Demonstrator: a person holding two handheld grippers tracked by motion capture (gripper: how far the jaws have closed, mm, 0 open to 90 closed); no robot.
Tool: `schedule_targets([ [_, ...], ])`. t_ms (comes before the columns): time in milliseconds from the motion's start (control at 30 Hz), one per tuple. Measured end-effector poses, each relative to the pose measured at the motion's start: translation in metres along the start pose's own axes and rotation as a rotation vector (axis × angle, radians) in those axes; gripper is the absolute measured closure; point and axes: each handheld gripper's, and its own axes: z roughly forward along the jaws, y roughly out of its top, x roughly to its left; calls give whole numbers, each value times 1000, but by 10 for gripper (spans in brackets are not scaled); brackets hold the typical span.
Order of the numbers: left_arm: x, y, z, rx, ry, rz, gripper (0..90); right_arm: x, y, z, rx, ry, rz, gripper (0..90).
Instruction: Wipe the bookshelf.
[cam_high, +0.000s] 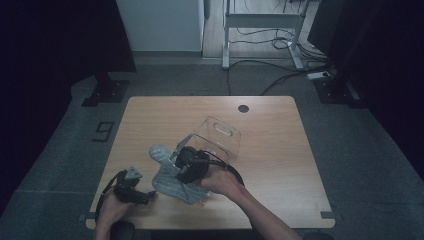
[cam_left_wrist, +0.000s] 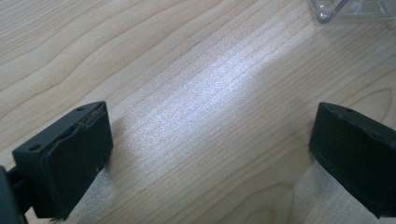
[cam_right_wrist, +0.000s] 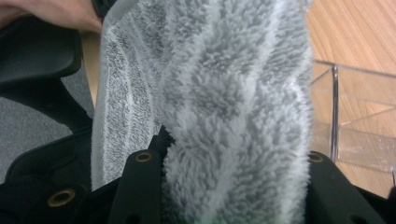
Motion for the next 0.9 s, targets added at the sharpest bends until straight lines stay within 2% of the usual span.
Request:
schedule_targets([
  [400,0,0,0,-1,3,-5,0,5,-31,-12,-30,14,17,593],
  [633,0,0,1,-3,5,-8,0,9,-50,-16,-41,6,7,598],
  [900,-1,0,1,-5,9,-11,0,12,-71,-12,-60,-2,13,606],
])
